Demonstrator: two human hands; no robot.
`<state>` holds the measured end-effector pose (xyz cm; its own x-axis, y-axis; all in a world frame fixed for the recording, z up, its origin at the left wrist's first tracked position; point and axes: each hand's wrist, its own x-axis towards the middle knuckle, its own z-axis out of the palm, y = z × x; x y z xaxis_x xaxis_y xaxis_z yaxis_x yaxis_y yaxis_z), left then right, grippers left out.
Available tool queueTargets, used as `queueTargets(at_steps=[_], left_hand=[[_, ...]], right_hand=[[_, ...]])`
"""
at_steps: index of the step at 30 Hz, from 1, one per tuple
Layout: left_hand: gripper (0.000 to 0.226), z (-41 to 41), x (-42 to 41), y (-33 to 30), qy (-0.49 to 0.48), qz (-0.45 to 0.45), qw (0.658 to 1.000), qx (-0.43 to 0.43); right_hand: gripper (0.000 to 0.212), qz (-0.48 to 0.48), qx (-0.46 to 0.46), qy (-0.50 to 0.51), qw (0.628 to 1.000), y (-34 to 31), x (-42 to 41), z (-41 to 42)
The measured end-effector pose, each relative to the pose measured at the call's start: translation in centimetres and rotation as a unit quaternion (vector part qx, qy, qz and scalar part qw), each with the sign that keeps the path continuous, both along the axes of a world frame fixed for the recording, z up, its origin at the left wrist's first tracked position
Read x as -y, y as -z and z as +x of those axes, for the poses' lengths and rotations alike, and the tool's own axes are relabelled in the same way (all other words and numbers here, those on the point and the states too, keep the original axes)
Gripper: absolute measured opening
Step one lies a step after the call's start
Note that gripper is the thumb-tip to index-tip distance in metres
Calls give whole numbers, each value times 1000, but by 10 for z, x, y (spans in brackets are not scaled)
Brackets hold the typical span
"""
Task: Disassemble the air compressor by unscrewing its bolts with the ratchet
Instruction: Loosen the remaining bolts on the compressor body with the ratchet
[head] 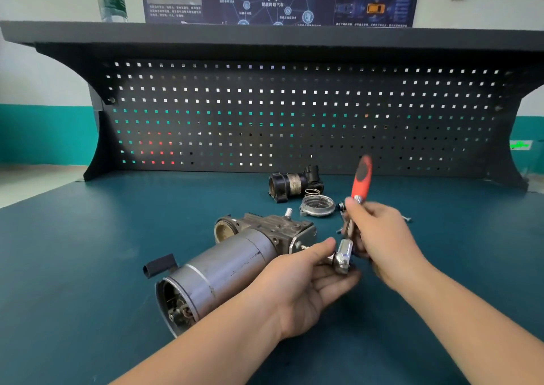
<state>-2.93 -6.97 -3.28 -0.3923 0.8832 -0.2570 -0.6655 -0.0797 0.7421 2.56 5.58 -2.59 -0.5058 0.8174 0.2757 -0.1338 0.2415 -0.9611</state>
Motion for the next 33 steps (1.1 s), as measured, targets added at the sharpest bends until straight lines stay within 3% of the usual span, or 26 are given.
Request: queueTargets(at_steps=[2,3,5,7,9,11,13,15,16,18,20,22,25,26,28,30,32,33], left_hand=[[23,-1,0,0,13,1,1000,-7],[25,-1,0,0,18,3,1000,-10],[23,-1,0,1,9,2,1000,-9],[21,0,0,3,-8,-4,1000,-10],[24,3,0,5,-11,-12,1000,-17],[26,6,0,5,-8,-4,1000,-20],[22,6,1,4,-1,18,999,-28],[19,6,2,3,1,26,999,-33],[18,6,2,3,-2,24,999,-30],[18,5,1,3,-15,16,1000,-17],[22,3,0,3,-23,6,1000,-7],[20,3,-1,3,-21,3,1000,-4],[20,2,-1,2,-5,2,1000,-12],[21,1,-1,3,-3,1,1000,-13],[23,0,-3,4,-7,-2,1000,-12],[28,-1,-3,6,-19,0,1000,-11],[27,0,-2,6,-20,13,1000,-18],[22,1,-2,6,-16,21,999,-26]], right_hand=[[30,-172,2,-36,984,8,-3,-3],[29,-208,3,-41,977,10,-2,-4],[29,-165,-3,-31,986,10,0,-4],[30,-17,-20,6,1000,5,6,-2],[26,181,-61,30,981,-1,14,5],[18,382,-105,-4,918,-4,23,15],[8,544,-104,-28,832,-5,28,19],[8,595,-103,-27,796,-3,29,17],[8,576,-104,-24,810,-2,30,15],[15,473,-101,-16,875,-1,30,13],[21,323,-75,5,943,0,23,8],[26,160,-30,21,986,-2,11,3],[28,-130,-30,-41,990,4,-2,-4],[28,-170,-38,-51,983,6,-2,-4],[27,-99,-34,-36,994,6,2,-2],[22,93,-45,-11,995,1,12,4],[16,286,-98,-40,952,-4,25,12],[12,387,-109,-62,914,-5,30,16]])
